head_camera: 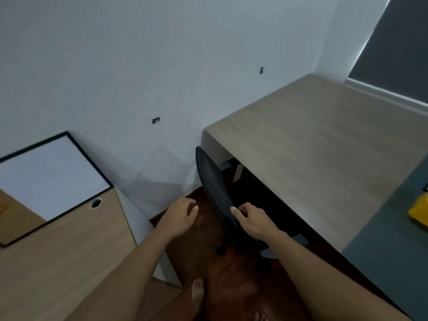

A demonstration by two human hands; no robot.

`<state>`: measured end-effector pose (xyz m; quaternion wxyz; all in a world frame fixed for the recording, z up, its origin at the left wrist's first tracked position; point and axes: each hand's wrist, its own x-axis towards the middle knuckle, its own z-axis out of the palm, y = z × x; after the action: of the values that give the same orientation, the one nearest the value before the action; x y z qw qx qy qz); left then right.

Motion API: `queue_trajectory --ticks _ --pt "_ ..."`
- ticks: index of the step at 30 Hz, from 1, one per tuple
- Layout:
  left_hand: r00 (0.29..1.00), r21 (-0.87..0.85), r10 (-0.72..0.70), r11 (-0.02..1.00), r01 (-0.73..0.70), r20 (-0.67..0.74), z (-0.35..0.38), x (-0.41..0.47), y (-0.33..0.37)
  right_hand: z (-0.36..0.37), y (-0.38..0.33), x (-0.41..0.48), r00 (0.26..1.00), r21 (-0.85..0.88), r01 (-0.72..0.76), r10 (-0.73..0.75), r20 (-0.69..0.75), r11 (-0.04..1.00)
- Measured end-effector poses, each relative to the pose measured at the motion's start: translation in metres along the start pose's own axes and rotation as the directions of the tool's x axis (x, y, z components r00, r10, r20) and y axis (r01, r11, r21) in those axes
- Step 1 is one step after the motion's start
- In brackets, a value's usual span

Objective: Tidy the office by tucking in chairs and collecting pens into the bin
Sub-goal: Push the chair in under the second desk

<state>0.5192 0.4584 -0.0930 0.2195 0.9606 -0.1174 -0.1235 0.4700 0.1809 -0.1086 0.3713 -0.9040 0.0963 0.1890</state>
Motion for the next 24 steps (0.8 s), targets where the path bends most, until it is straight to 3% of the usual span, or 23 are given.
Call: queue_trajectory --ticks 7,11,14,19,24 --pt "0.962 0.074 0.264 0.96 -0.269 0.064 -0.011 0.111 -0.004 0.032 -0.023 0.032 0.983 0.107 -0.161 0.169 -0.07 0.981" --pt "0.905 0.089 0.372 0.914 -0.396 0.205 -0.008 0.162 -0.006 0.06 -0.042 0.05 0.939 0.073 -0.318 0.325 -0.114 0.945" --pt "0.851 0.224 0.404 0.843 -0.489 0.337 0.002 0.182 -0.01 0.075 -0.051 0.056 0.884 0.044 -0.418 0.417 -0.211 0.908" --pt "0.836 0.322 0.421 0.784 -0.531 0.352 0.012 0.198 -0.016 0.08 -0.057 0.058 0.819 -0.012 -0.466 0.425 -0.386 0.885" --pt "0.83 0.32 0.454 0.774 -0.547 0.322 0.016 0.212 -0.018 0.077 -0.058 0.066 0.809 -0.007 -0.465 0.422 -0.409 0.885"
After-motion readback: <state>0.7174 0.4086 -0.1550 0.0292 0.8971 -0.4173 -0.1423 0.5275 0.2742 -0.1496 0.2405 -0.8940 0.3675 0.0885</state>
